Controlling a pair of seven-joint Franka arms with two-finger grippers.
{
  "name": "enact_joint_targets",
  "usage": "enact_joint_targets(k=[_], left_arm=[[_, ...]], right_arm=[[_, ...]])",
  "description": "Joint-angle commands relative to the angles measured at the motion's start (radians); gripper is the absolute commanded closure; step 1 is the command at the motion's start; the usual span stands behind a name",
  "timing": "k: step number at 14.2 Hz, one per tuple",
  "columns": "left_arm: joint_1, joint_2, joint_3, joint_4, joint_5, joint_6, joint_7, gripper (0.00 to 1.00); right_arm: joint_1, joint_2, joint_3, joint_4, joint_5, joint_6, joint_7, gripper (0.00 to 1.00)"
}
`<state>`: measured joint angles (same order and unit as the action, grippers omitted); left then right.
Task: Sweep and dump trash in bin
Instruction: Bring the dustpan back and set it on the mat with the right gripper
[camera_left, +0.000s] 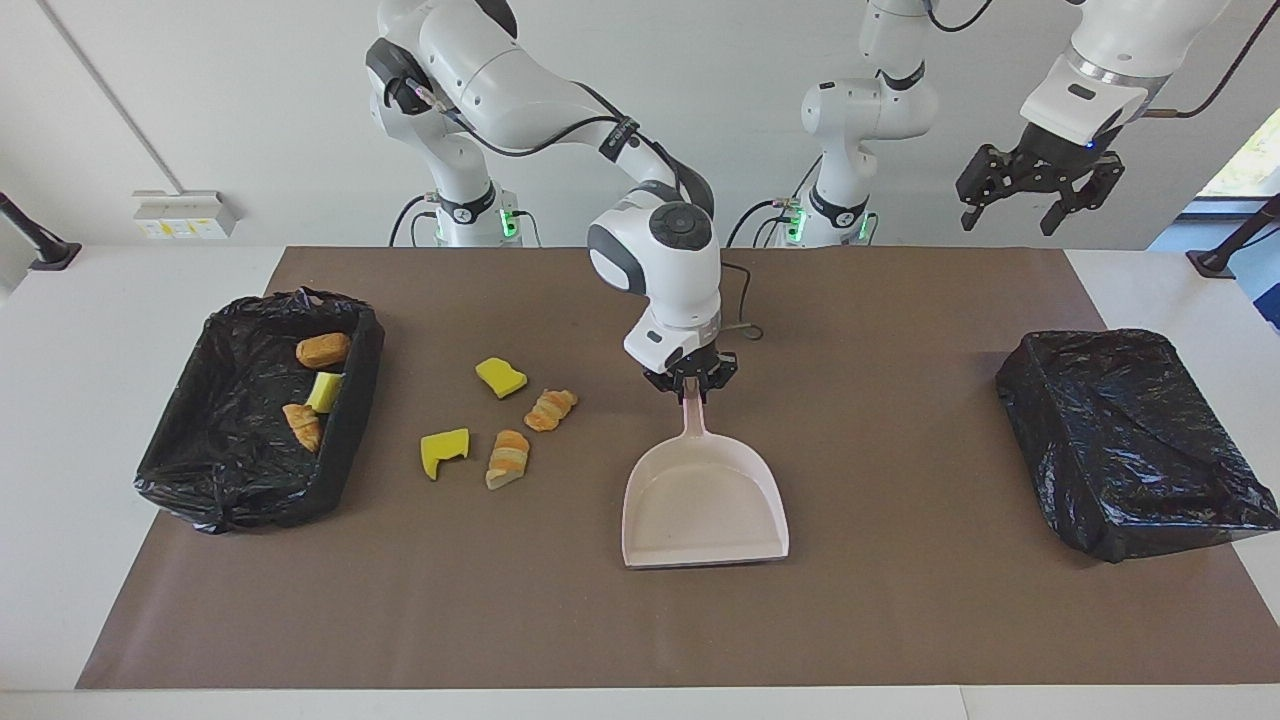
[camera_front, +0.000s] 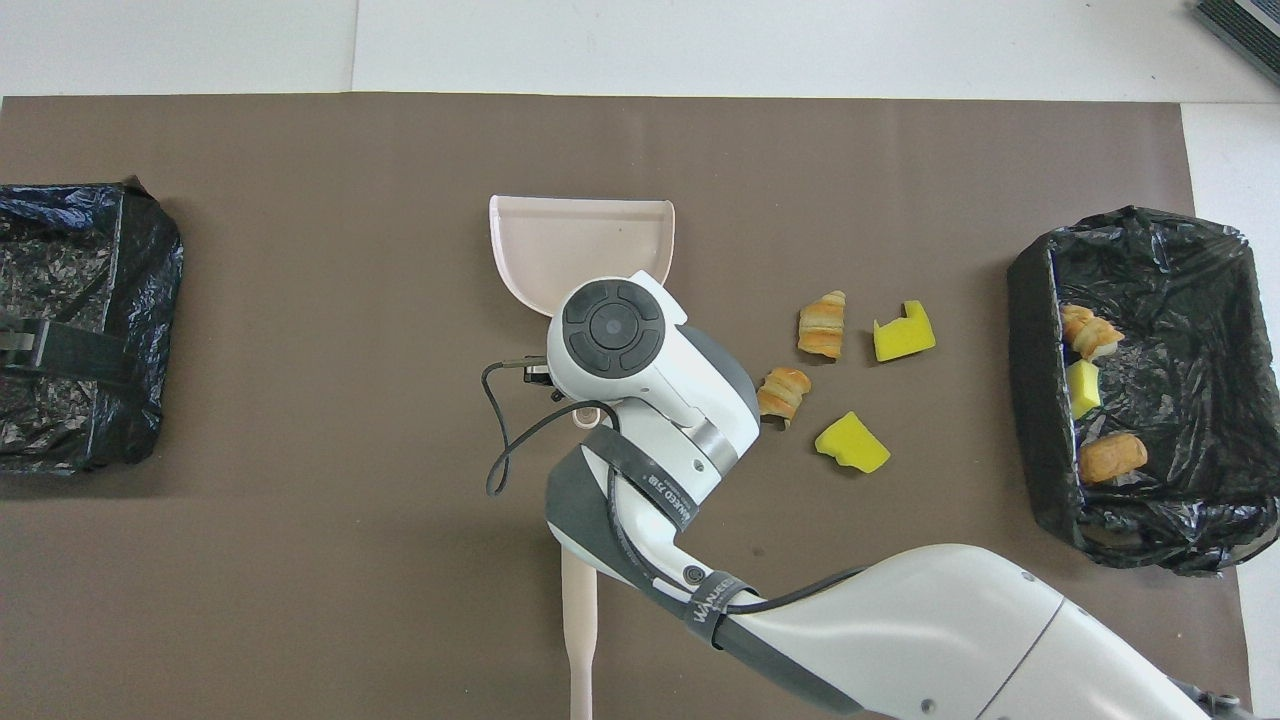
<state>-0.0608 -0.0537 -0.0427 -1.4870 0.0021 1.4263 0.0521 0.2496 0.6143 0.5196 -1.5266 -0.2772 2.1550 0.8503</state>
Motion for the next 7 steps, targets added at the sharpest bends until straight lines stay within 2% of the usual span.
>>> enact_joint_targets(k=[1,4,5,6,7], left_arm=[[0.013,-0.017,-0.009,-0.022,0.007,0.026,0.015,0.00],[0.013,-0.015,-0.009,-0.022,0.006,0.037,0.017,0.00],[0.013,-0.015,-0.008,-0.022,0.004,0.045,0.020,0.00],[0.013,-0.015,-0.008,-0.022,0.004,0.058,0.022,0.00],[0.013,-0.014,-0.008,-0.022,0.004,0.071,0.023,0.00]], right_arm=[[0.007,0.050,0.023,0.036,-0.060,0.014,0.062,1.00],[0.007,0.050,0.028,0.029,-0.060,0.010,0.062,1.00],[0.005,0.051,0.028,0.032,-0.062,-0.001,0.058,0.91],[0.005,0.051,0.028,0.036,-0.063,-0.006,0.053,0.75],[-0.001,0.048,0.028,0.036,-0.062,-0.007,0.046,0.49]])
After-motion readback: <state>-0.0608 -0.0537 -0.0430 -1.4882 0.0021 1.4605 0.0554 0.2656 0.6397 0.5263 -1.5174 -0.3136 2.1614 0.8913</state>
